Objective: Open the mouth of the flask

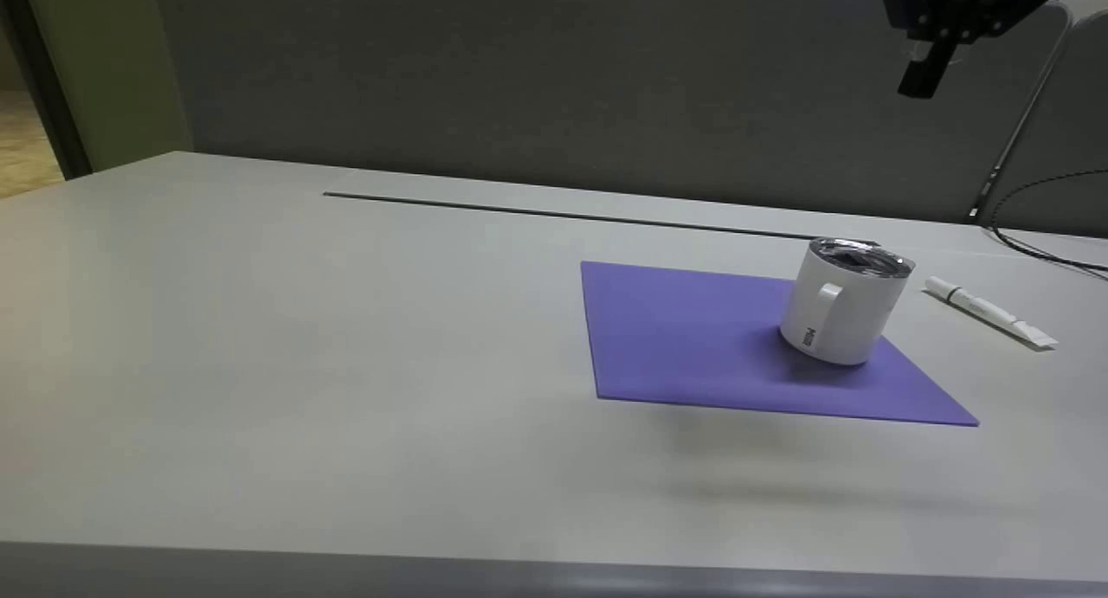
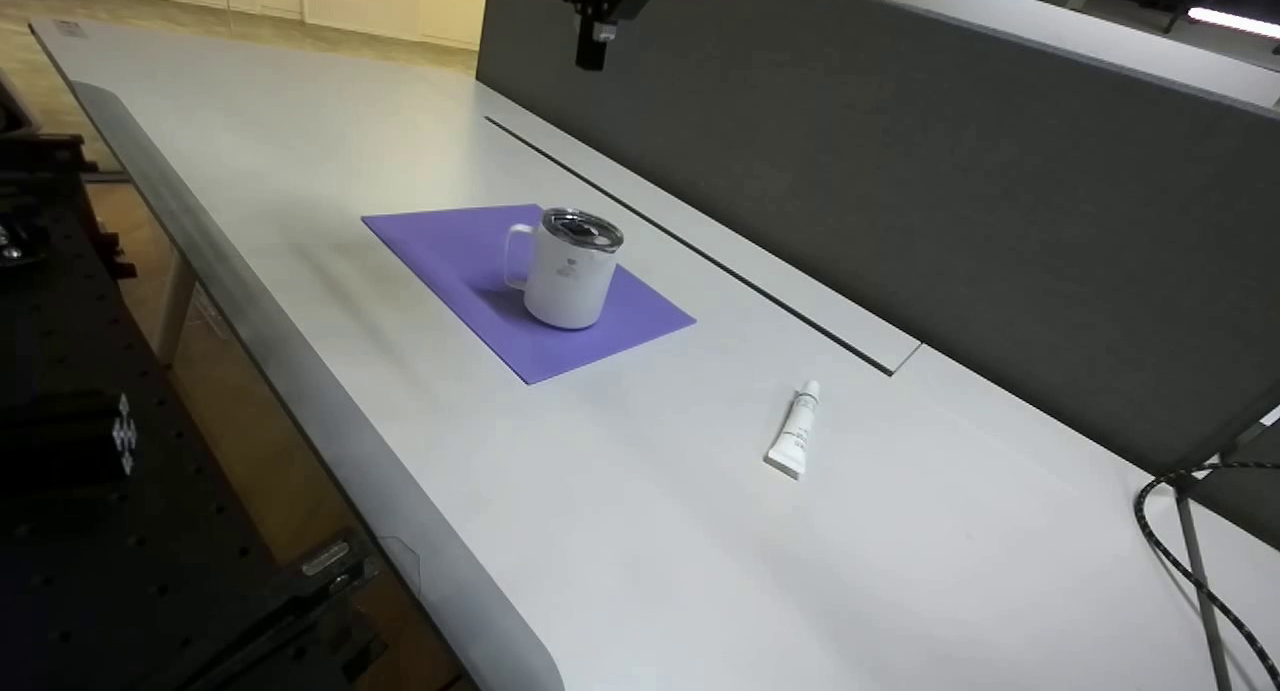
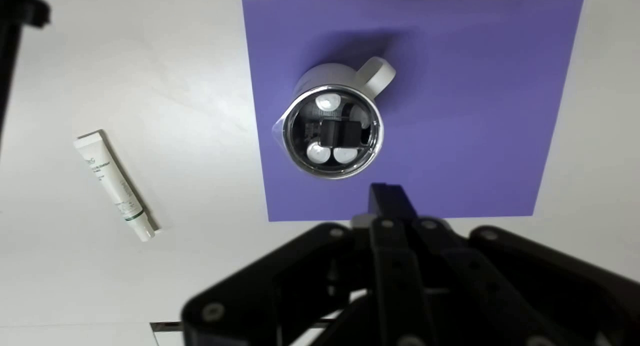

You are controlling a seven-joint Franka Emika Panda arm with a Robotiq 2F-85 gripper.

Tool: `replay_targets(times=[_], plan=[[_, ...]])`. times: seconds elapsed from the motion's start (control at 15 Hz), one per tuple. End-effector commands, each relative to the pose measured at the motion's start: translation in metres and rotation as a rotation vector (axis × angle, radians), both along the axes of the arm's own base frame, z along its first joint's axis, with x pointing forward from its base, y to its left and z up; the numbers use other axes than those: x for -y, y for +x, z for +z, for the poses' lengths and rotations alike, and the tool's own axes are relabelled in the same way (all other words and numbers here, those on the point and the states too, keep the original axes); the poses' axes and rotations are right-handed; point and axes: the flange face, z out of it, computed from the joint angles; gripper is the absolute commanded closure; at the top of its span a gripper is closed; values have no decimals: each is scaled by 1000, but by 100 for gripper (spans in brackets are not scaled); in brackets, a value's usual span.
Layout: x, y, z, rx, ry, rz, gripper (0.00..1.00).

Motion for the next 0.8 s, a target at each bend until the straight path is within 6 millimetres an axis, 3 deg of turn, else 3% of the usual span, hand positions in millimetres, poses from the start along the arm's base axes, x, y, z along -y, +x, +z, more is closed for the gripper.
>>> replay_targets(times=[0.0,0.13,0.4,0.73], plan=[[0,0,0,-1,0,0,100],[0,0,0,-1,0,0,100],[15,10,-22,19,49,-94,100],[29,13,-65,-1,65,-154,100]])
